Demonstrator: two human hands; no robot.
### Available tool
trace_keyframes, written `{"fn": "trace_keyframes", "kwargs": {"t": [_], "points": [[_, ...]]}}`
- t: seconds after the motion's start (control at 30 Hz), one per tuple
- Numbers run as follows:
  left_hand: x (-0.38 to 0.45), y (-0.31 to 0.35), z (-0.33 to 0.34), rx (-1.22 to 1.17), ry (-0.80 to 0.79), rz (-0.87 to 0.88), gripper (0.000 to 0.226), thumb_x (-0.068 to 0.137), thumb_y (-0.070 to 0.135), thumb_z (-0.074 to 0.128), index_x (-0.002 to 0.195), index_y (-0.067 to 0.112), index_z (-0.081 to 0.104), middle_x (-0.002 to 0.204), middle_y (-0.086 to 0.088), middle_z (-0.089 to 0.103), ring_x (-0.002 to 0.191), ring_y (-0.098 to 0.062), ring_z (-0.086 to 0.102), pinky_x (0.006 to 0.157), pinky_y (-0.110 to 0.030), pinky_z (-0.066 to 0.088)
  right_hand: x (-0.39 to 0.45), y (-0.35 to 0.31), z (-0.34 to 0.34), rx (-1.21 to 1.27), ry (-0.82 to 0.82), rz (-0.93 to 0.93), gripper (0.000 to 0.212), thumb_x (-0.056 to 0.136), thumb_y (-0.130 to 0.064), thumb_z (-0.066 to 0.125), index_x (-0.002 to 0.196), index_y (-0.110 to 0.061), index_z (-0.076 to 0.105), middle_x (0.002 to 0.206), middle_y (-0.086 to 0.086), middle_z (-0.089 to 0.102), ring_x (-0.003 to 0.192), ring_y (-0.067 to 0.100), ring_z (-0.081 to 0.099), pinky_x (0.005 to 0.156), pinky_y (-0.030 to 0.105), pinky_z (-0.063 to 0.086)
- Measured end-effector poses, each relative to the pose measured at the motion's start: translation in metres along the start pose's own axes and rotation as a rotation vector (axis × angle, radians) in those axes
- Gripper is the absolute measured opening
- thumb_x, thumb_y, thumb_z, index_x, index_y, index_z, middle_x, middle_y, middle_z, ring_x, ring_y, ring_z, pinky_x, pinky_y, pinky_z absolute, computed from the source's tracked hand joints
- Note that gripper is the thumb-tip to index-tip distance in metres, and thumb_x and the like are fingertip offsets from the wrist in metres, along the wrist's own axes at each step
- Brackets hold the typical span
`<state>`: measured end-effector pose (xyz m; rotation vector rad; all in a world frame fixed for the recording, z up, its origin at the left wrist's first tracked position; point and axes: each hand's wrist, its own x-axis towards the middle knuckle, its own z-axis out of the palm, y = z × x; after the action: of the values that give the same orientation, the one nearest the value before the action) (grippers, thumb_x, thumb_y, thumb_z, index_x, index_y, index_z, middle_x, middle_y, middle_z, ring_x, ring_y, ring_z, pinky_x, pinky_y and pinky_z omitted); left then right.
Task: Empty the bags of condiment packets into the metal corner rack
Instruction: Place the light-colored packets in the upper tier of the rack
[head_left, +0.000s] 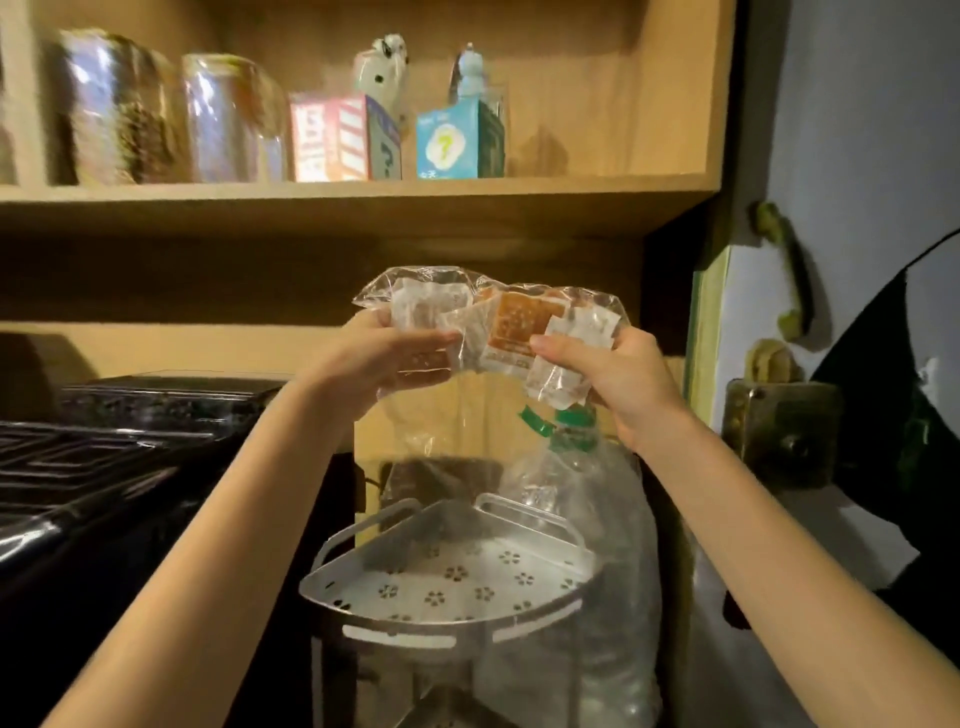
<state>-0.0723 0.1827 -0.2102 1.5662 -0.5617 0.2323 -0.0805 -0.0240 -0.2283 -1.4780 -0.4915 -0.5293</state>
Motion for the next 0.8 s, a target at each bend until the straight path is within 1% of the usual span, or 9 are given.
{"fn": "trace_keyframes", "kwargs": {"t": [0.1, 0.17, 0.23, 0.33, 0.4, 0.5, 0.6, 0.67, 0.8], "points": [[0.021, 0.022, -0.009, 0.065, 0.001, 0.057, 0.03, 0.077, 0.009, 0.064, 0.106, 0.007, 0.06, 0.098, -0.011, 0.069, 0.088, -0.022, 0.068, 0.081, -0.034, 0.057, 0.024, -0.011, 0.007, 0.021, 0.021, -0.068, 0.02, 0.069, -0.012, 0.078, 0.08, -0.023, 0.064, 0.083, -0.004, 0.071, 0.077, 0.012, 0.07, 0.064, 0.027, 0.058], [0.032, 0.036, -0.013, 0.088, -0.002, 0.097, 0.034, 0.081, 0.006, 0.062, 0.115, 0.004, 0.057, 0.108, -0.016, 0.066, 0.099, -0.028, 0.065, 0.084, -0.04, 0.054, 0.04, -0.018, 0.009, 0.041, 0.028, -0.099, 0.022, 0.067, -0.012, 0.079, 0.082, -0.021, 0.067, 0.087, 0.0, 0.073, 0.081, 0.016, 0.071, 0.069, 0.032, 0.057], [0.042, 0.047, -0.017, 0.103, 0.015, 0.142, 0.035, 0.08, 0.006, 0.062, 0.115, 0.005, 0.057, 0.114, -0.019, 0.063, 0.103, -0.03, 0.063, 0.084, -0.042, 0.053, 0.057, -0.024, 0.01, 0.066, 0.015, -0.132, 0.025, 0.067, -0.01, 0.079, 0.088, -0.018, 0.068, 0.091, 0.003, 0.073, 0.084, 0.018, 0.071, 0.072, 0.035, 0.057], [0.052, 0.053, -0.019, 0.115, 0.027, 0.185, 0.031, 0.079, 0.007, 0.063, 0.11, 0.011, 0.059, 0.116, -0.018, 0.062, 0.102, -0.027, 0.064, 0.083, -0.039, 0.054, 0.073, -0.028, 0.01, 0.089, 0.0, -0.181, 0.023, 0.069, -0.007, 0.077, 0.087, -0.016, 0.068, 0.085, 0.0, 0.073, 0.078, 0.012, 0.072, 0.066, 0.027, 0.057], [0.058, 0.052, -0.022, 0.112, 0.036, 0.195, 0.033, 0.078, 0.009, 0.063, 0.111, 0.011, 0.059, 0.116, -0.018, 0.063, 0.103, -0.028, 0.064, 0.084, -0.038, 0.054, 0.083, -0.025, 0.011, 0.096, -0.013, -0.193, 0.022, 0.069, -0.007, 0.077, 0.086, -0.017, 0.068, 0.081, -0.003, 0.073, 0.076, 0.011, 0.072, 0.064, 0.026, 0.056], [0.063, 0.042, -0.028, 0.113, 0.042, 0.176, 0.046, 0.07, 0.015, 0.068, 0.114, 0.007, 0.058, 0.114, -0.02, 0.064, 0.103, -0.03, 0.064, 0.085, -0.039, 0.054, 0.092, -0.013, 0.012, 0.129, -0.057, -0.169, 0.022, 0.07, -0.005, 0.076, 0.086, -0.017, 0.068, 0.075, -0.004, 0.075, 0.075, 0.012, 0.072, 0.061, 0.025, 0.057], [0.065, 0.021, -0.035, 0.128, 0.004, 0.124, 0.052, 0.07, 0.017, 0.067, 0.118, 0.004, 0.055, 0.115, -0.02, 0.064, 0.103, -0.031, 0.064, 0.089, -0.041, 0.053, 0.093, 0.006, 0.011, 0.13, -0.085, -0.097, 0.024, 0.069, -0.006, 0.076, 0.088, -0.017, 0.068, 0.081, -0.001, 0.075, 0.08, 0.017, 0.072, 0.066, 0.03, 0.058], [0.066, 0.005, -0.037, 0.123, 0.003, 0.068, 0.043, 0.075, 0.015, 0.065, 0.116, 0.005, 0.056, 0.111, -0.017, 0.066, 0.098, -0.028, 0.065, 0.085, -0.037, 0.055, 0.092, 0.021, 0.011, 0.115, -0.093, -0.042, 0.024, 0.068, -0.008, 0.077, 0.087, -0.017, 0.068, 0.085, 0.001, 0.074, 0.081, 0.018, 0.072, 0.068, 0.031, 0.058], [0.064, -0.025, -0.04, 0.064, -0.006, -0.035, 0.02, 0.079, 0.013, 0.063, 0.099, 0.013, 0.061, 0.085, -0.004, 0.072, 0.075, -0.014, 0.07, 0.068, -0.029, 0.059, 0.081, 0.05, 0.011, 0.056, -0.117, 0.037, 0.021, 0.071, -0.01, 0.076, 0.088, -0.018, 0.067, 0.085, -0.001, 0.073, 0.073, 0.011, 0.071, 0.059, 0.021, 0.056]]}}
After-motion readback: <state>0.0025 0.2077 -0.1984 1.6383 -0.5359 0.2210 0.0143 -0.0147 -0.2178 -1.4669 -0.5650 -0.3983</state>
